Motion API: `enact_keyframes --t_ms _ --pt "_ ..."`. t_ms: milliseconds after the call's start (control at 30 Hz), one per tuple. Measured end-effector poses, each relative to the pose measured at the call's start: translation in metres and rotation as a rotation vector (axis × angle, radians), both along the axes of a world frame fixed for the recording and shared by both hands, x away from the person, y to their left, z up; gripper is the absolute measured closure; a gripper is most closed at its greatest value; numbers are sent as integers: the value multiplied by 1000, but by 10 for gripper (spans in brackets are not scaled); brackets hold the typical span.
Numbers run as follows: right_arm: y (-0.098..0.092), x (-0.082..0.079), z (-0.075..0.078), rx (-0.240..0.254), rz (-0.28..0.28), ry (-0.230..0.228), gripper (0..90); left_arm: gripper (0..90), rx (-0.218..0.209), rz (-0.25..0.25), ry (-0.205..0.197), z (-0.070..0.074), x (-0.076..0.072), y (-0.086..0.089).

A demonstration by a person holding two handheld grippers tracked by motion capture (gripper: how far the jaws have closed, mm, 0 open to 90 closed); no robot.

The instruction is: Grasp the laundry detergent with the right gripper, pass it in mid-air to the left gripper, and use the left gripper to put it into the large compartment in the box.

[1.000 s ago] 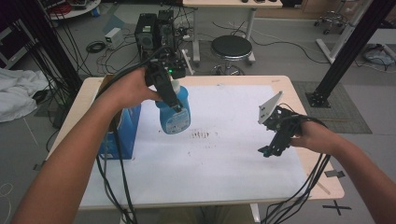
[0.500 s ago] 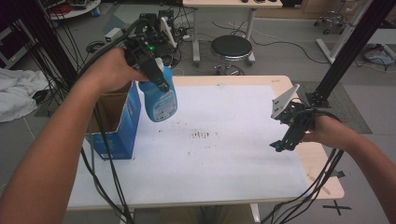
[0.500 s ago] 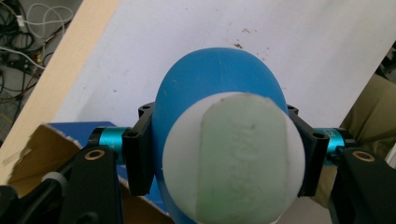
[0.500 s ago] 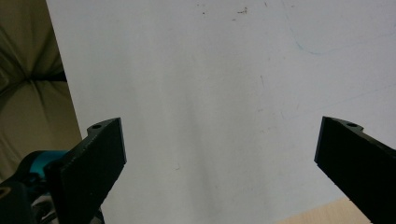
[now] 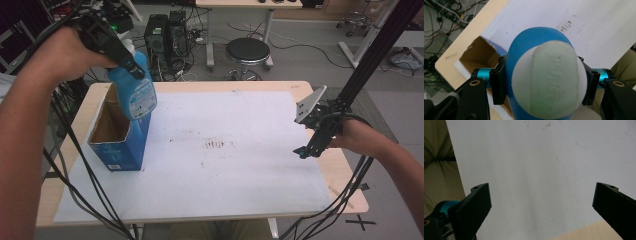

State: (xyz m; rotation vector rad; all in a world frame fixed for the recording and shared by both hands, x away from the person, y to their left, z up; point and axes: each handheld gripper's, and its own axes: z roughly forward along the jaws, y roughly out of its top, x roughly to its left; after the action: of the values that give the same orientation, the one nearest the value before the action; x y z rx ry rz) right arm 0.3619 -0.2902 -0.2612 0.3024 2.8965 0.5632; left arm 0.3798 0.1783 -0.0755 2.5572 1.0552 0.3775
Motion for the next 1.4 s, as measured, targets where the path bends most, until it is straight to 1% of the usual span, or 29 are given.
enact_keyframes --t_ms 100,167,267,433,567,733,967,1167,1400 --pt "1 0 -1 -7 3 -1 11 379 -1 16 -9 2 -2 14" --pt "1 1 -1 -7 0 0 11 379 -6 28 -22 3 -3 23" --pt "1 2 -1 -2 1 0 11 379 2 38 -28 2 -4 35" --pt "2 3 -2 -5 -8 4 11 379 18 45 -19 -5 -3 48" --pt "1 3 -1 3 -8 2 11 379 20 53 -15 -14 0 59" --pt "0 3 -1 1 -15 1 11 379 21 54 -2 -30 4 69" --pt "0 4 -1 -2 -24 1 11 379 29 50 18 -57 12 76" --pt "-1 3 -3 -2 -29 4 11 379 30 27 22 -86 17 78" --pt "-4 3 -5 1 -44 11 11 379 36 -1 44 -123 23 77"
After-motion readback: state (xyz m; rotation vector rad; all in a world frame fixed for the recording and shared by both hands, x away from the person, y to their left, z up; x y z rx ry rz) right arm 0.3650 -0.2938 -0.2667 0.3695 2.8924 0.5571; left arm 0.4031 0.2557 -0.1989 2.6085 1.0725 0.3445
